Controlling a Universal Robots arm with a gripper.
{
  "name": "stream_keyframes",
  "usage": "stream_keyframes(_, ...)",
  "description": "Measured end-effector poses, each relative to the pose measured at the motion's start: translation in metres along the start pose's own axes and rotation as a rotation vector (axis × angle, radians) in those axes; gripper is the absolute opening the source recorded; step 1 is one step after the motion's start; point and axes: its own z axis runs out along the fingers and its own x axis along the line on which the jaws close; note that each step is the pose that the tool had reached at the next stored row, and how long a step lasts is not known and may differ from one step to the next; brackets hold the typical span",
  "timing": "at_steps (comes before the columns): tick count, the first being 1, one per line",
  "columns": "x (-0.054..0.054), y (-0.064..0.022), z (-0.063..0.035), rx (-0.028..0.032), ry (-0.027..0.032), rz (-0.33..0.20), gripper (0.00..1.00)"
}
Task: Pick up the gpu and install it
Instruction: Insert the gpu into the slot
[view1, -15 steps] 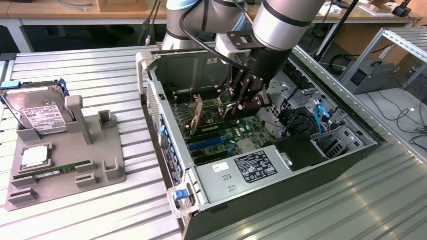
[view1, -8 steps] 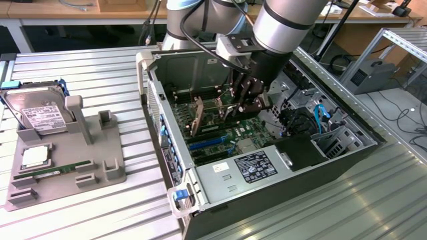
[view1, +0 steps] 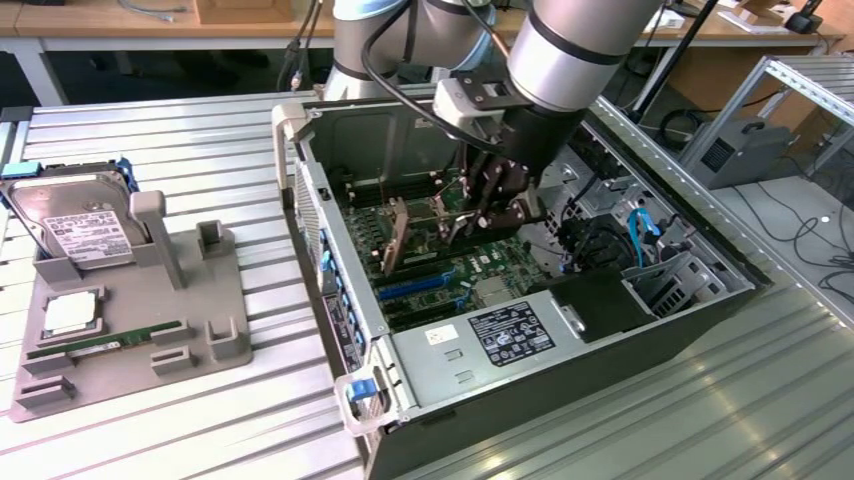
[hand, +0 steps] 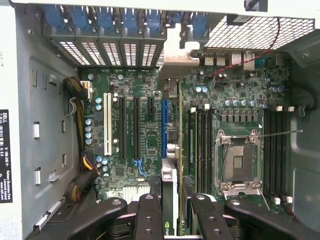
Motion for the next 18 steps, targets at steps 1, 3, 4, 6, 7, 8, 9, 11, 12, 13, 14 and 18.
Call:
stream_keyframes(1,0.0006,0.0000,0.0002,0.0000,0.0000,0.000,0.27)
stream_keyframes(3,0.0013,0.0000,0.0006,0.0000,0.0000,0.000,0.27)
stream_keyframes(4,0.0017,0.0000,0.0007,0.0000,0.0001,0.000,0.27)
stream_keyframes(6,0.0030,-0.0001,0.0012,0.0000,0.0000,0.000,0.27)
stream_keyframes(7,0.0037,-0.0001,0.0015,0.0000,0.0001,0.000,0.27)
stream_keyframes(8,0.0042,-0.0001,0.0018,0.0000,0.0000,0.000,0.27)
stream_keyframes(9,0.0047,-0.0001,0.0020,0.0000,0.0001,0.000,0.27)
stream_keyframes(11,0.0053,-0.0001,0.0023,0.0000,0.0000,0.000,0.27)
stream_keyframes(12,0.0057,-0.0002,0.0025,0.0000,0.0000,0.000,0.27)
stream_keyframes(13,0.0059,-0.0002,0.0026,0.0000,0.0000,0.000,0.27)
stream_keyframes(14,0.0062,-0.0002,0.0028,0.0000,0.0000,0.000,0.27)
stream_keyframes(18,0.0077,-0.0002,0.0036,0.0000,0.0001,0.000,0.27)
